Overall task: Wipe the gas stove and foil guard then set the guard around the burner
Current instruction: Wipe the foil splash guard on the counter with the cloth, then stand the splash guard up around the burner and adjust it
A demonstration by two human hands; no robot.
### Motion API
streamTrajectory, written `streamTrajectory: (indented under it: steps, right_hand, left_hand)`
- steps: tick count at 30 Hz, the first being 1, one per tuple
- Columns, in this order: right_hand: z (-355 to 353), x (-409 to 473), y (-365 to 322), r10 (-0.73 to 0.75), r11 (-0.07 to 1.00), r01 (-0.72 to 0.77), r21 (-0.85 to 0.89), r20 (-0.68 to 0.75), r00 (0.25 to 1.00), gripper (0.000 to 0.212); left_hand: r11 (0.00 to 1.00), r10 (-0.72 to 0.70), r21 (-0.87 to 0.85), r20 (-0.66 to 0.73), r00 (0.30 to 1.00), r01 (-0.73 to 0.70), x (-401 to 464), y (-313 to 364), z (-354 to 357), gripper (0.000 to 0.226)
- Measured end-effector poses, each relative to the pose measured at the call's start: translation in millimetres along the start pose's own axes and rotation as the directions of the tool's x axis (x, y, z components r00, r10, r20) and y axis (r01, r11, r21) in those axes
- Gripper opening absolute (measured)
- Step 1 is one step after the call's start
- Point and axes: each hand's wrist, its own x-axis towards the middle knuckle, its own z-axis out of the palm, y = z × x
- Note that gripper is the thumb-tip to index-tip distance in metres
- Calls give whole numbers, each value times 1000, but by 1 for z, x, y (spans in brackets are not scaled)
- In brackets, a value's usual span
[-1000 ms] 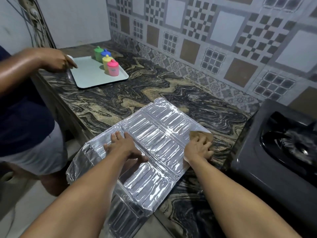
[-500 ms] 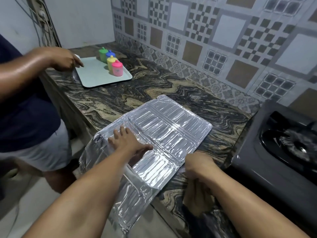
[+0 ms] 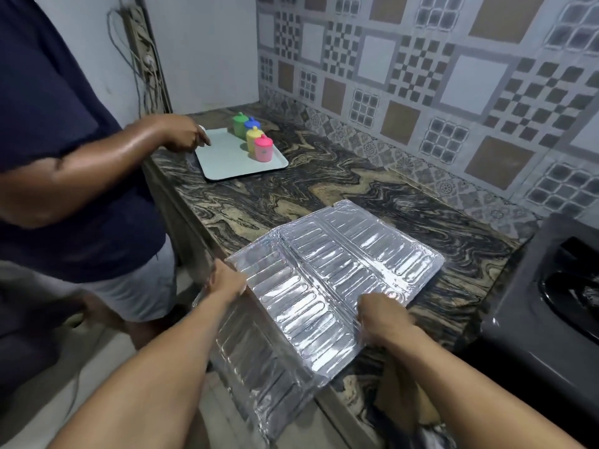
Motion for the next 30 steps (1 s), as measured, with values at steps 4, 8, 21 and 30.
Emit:
streamTrajectory:
  steps: [4, 8, 21, 30]
  right_hand:
    - [2, 0, 1, -7, 1000, 6, -15, -26, 1000, 22]
    - [1, 3, 5, 7, 998, -9, -55, -23, 1000, 26]
    - [-132, 49, -47, -310, 939, 343, 12, -398, 863, 50]
    - [-218, 33, -59, -438, 895, 378, -239, -303, 847, 37]
  left_hand:
    - [1000, -8, 25, 12, 1000, 8, 5, -9, -12, 54]
    - [999, 48, -18, 6, 999, -48, 17, -6, -34, 29]
    - [849, 522, -168, 131, 843, -500, -24, 96, -124, 30]
    - [736, 676, -61, 58, 734, -674, -79, 128, -159, 30]
